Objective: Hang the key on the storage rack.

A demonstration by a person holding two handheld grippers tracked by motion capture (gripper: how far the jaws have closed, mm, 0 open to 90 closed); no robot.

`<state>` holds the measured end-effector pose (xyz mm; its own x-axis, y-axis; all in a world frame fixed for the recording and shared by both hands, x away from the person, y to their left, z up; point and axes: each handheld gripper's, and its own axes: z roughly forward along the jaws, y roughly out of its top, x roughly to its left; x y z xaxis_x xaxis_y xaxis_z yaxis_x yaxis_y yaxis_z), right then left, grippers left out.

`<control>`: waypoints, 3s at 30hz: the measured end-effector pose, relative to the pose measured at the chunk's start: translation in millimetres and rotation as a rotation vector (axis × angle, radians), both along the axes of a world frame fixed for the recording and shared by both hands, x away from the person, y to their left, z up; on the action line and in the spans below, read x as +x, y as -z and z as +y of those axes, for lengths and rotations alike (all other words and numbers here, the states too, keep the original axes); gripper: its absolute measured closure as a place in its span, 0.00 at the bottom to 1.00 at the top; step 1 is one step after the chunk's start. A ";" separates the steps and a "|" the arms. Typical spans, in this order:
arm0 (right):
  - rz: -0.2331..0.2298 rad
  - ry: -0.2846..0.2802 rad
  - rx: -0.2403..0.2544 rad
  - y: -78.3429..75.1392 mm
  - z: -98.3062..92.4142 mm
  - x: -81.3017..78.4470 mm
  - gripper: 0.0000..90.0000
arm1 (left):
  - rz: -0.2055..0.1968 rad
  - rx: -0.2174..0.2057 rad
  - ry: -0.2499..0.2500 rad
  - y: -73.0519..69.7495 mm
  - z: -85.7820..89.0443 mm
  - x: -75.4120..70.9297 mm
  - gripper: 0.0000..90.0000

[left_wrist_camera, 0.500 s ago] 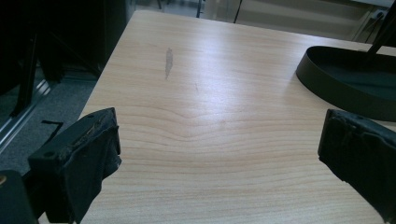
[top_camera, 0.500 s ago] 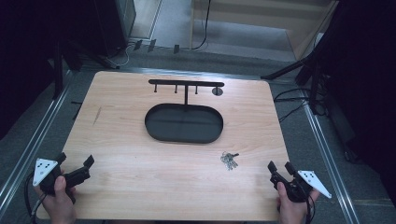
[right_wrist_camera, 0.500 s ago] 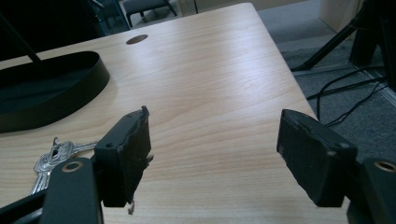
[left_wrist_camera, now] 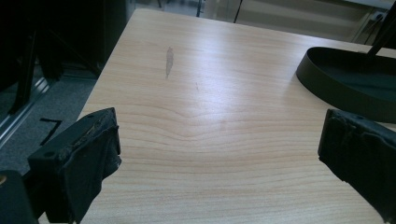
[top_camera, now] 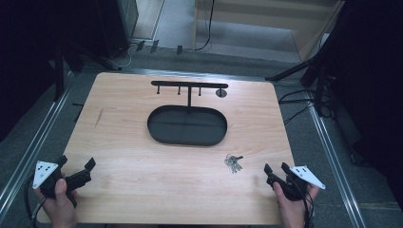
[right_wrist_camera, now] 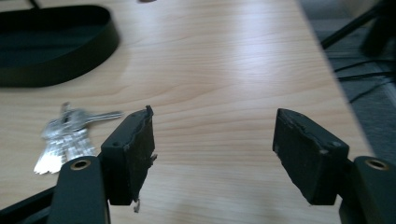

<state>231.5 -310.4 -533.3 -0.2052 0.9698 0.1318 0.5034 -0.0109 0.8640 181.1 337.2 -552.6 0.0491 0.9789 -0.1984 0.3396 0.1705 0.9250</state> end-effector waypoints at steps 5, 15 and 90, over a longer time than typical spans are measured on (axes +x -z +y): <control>0.066 -0.067 -0.056 -12.8 19.1 8.1 0.33 | -0.008 -0.007 -0.002 0.1 0.9 -1.0 0.00; 0.370 -0.230 -0.233 -49.6 77.4 51.4 0.33 | -0.005 -0.009 -0.002 0.2 0.8 -0.9 0.00; 0.672 -0.533 -0.468 -25.8 112.3 99.2 0.93 | 0.003 -0.034 -0.003 0.5 3.2 0.1 0.00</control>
<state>330.7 -198.1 -507.6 -0.6551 0.7555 0.0066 0.7318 0.6324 0.2540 181.2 340.4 -553.1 0.0456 0.9717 -0.2316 0.3421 0.2027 0.9176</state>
